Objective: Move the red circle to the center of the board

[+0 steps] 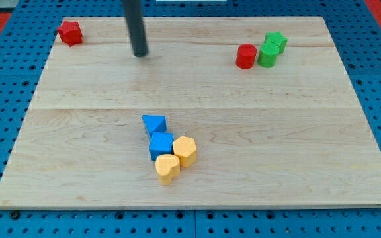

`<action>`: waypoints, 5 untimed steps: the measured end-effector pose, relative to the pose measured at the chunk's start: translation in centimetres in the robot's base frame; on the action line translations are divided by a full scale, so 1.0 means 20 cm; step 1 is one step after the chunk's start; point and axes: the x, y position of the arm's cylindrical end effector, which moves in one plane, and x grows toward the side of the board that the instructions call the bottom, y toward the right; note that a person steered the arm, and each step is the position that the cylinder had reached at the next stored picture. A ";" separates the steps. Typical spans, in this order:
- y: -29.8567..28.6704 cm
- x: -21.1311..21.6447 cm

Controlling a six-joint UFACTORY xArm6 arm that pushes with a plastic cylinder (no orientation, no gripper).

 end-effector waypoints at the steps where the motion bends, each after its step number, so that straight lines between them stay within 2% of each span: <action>1: 0.49 0.16; 2: 1.02 0.11; 3: 0.96 -0.06; 4: 0.70 -0.23; 5: 0.62 -0.21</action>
